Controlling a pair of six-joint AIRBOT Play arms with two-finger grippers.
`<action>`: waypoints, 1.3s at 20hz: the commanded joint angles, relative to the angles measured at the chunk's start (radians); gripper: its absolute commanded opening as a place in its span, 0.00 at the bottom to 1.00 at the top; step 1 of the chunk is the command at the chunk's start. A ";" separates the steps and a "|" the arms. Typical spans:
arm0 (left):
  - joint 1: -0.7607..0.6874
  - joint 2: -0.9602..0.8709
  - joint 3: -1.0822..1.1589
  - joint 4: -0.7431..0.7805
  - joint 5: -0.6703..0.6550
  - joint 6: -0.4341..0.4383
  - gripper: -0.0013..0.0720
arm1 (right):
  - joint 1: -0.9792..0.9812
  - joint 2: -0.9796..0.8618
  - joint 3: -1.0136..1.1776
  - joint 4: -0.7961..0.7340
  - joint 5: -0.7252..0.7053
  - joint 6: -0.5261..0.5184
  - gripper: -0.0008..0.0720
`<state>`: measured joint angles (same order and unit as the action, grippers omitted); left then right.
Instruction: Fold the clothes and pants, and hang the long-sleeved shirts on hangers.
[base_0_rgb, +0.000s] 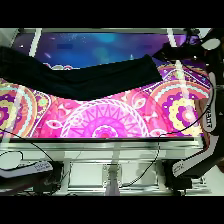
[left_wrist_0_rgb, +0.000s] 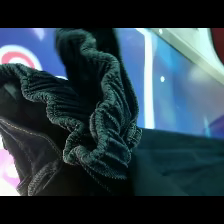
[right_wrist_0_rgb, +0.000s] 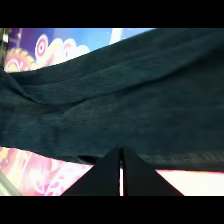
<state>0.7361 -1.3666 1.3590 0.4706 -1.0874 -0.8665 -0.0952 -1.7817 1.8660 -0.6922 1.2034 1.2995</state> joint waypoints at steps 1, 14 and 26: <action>-0.013 0.156 0.004 0.029 -0.082 -0.046 0.10 | 0.165 0.002 0.003 -0.163 -0.188 0.014 0.03; -0.169 0.244 0.003 -0.091 -0.110 -0.073 0.10 | 0.806 -0.324 0.121 -0.002 -0.554 0.105 0.03; -0.269 0.236 -0.010 -0.017 -0.099 -0.073 0.10 | 0.884 -0.349 0.173 -0.101 -0.519 0.105 0.03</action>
<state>0.4988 -1.1275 1.3575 0.4004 -1.1954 -0.9398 0.8284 -2.1399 2.0361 -0.7380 0.6075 1.4036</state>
